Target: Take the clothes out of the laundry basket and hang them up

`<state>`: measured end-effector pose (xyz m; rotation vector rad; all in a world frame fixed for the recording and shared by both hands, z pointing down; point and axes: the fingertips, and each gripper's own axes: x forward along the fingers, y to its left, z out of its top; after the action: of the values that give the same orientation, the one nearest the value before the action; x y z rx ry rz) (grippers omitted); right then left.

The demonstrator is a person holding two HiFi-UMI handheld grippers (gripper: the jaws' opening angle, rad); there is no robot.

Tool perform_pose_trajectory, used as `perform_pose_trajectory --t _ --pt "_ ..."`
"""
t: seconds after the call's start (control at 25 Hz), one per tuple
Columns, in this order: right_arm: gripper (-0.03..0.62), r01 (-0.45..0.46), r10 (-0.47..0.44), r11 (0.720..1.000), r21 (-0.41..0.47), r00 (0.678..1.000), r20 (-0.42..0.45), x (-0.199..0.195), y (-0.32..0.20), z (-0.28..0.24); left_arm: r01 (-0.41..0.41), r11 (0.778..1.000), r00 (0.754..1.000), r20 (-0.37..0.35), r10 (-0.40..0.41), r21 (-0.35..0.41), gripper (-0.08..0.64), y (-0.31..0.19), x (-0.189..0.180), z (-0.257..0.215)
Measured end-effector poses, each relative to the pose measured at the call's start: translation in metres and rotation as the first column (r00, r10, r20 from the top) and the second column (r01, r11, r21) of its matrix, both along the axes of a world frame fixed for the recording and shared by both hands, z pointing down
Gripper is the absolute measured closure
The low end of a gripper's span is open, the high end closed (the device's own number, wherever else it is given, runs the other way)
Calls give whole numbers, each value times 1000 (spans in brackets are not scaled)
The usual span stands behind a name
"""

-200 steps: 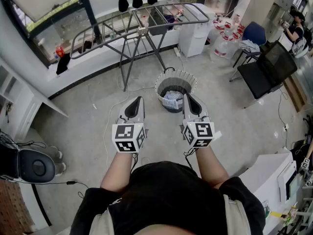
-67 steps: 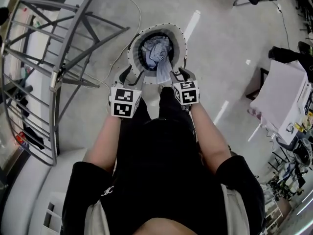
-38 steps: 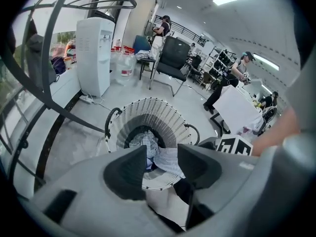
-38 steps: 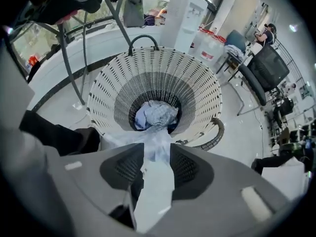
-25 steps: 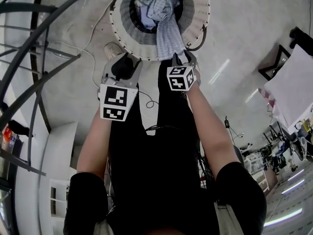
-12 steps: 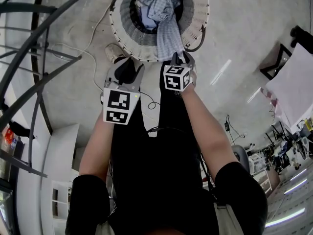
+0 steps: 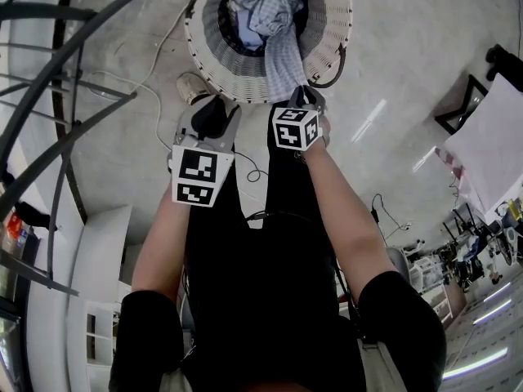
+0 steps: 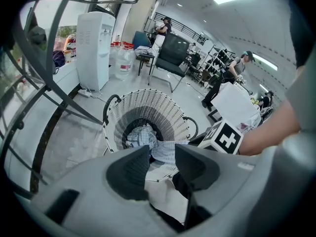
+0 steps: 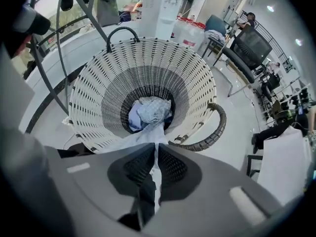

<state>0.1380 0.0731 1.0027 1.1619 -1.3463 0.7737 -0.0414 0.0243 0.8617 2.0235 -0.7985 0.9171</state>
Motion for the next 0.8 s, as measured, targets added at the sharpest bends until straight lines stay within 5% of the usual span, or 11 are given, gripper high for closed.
perform_pose_trajectory --t 0.4,0.8 --pt "565 -53 43 997 62 987 153 5 -9 -35 18 1000 1000 -6 -18 23 394 -5 4 -8" --pt "575 -78 9 975 206 949 316 15 -49 -127 26 996 999 -28 -24 88 394 -20 17 -50"
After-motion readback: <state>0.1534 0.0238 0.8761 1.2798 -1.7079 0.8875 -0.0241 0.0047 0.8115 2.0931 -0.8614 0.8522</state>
